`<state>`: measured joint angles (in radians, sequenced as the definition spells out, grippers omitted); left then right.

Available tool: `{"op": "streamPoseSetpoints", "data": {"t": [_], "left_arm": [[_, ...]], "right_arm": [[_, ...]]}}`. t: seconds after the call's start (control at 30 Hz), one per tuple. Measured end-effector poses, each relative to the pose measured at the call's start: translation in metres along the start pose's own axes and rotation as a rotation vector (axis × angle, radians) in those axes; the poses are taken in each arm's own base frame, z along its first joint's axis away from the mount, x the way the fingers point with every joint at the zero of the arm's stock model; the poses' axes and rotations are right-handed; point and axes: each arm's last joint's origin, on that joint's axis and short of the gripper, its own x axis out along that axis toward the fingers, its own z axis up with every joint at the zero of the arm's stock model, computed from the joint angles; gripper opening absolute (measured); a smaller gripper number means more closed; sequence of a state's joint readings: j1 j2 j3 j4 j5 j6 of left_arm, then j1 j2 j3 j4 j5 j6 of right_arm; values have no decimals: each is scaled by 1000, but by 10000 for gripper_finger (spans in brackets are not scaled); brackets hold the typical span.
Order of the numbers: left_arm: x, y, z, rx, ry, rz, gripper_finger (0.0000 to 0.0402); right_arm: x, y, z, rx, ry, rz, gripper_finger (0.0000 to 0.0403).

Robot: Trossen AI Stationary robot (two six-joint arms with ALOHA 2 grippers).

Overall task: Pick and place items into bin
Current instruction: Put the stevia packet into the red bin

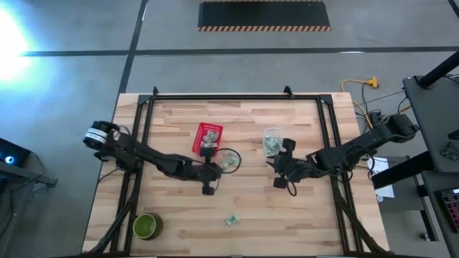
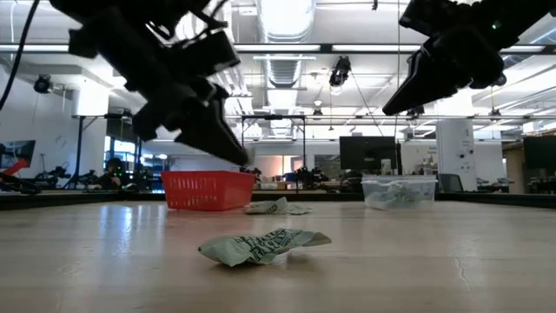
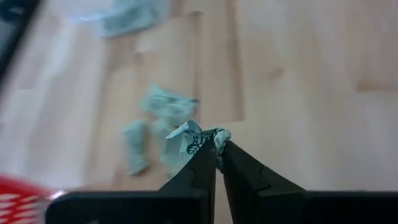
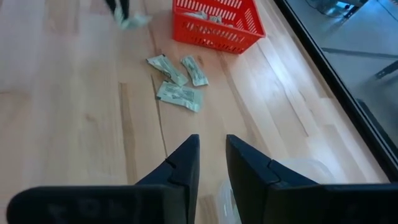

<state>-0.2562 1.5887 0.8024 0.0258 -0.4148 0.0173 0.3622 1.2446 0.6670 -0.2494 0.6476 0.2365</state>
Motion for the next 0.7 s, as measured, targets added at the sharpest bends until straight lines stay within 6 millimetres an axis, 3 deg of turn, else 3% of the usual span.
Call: {"op": "streamPoseSetpoints", "data": {"t": [0.33, 0.7], "left_arm": [[-32, 30, 4, 35, 4, 329, 6], [-14, 76, -11, -24, 139, 470, 6]], "right_arm": [[2, 0, -5, 26, 10, -3, 74], [2, 0, -4, 35, -2, 0, 66]]}}
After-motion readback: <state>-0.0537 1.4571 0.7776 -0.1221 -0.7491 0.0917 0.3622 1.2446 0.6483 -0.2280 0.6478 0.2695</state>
